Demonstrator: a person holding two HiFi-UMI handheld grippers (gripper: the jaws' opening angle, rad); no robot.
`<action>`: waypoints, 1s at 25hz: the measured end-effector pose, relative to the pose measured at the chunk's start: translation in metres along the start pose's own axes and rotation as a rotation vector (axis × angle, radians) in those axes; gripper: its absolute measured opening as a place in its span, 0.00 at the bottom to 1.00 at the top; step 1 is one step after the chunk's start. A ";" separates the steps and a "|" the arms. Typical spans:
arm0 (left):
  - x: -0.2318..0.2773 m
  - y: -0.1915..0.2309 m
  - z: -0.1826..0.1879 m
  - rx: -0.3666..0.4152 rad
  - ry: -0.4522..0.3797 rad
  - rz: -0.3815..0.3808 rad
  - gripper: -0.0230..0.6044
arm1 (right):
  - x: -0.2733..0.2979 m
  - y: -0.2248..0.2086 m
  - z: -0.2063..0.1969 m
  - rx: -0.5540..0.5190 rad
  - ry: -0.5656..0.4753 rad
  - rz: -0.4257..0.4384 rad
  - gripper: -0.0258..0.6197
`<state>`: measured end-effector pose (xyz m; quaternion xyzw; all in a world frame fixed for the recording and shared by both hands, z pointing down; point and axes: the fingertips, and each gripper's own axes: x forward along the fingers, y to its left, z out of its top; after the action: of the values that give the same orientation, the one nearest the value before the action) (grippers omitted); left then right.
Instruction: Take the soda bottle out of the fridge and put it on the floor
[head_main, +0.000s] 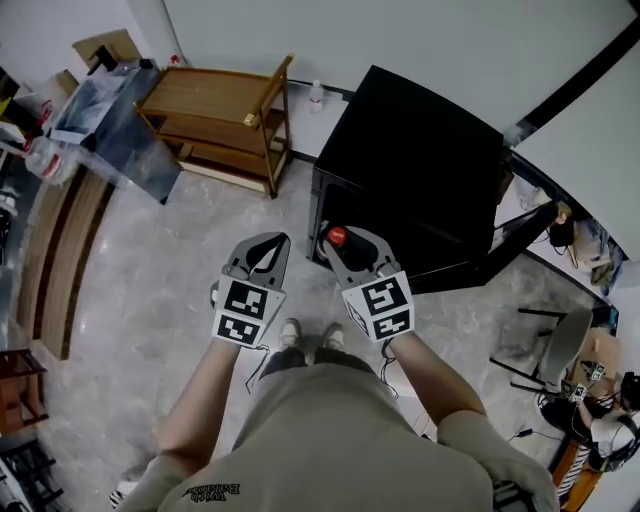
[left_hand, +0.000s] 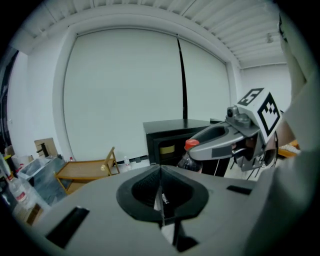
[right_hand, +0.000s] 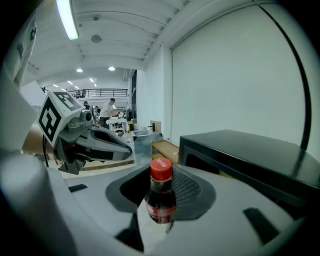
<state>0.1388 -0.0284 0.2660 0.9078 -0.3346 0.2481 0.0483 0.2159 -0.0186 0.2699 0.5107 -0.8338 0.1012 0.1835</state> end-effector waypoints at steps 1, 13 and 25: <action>-0.005 0.007 -0.005 -0.013 0.003 0.018 0.05 | 0.006 0.008 0.004 -0.018 -0.002 0.021 0.21; -0.083 0.091 -0.075 -0.137 0.091 0.253 0.05 | 0.080 0.109 0.018 -0.138 0.012 0.269 0.21; -0.104 0.137 -0.154 -0.256 0.162 0.342 0.05 | 0.148 0.178 -0.024 -0.203 0.131 0.398 0.21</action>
<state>-0.0803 -0.0347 0.3396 0.8016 -0.5072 0.2803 0.1471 0.0017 -0.0488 0.3553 0.3076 -0.9103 0.0840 0.2639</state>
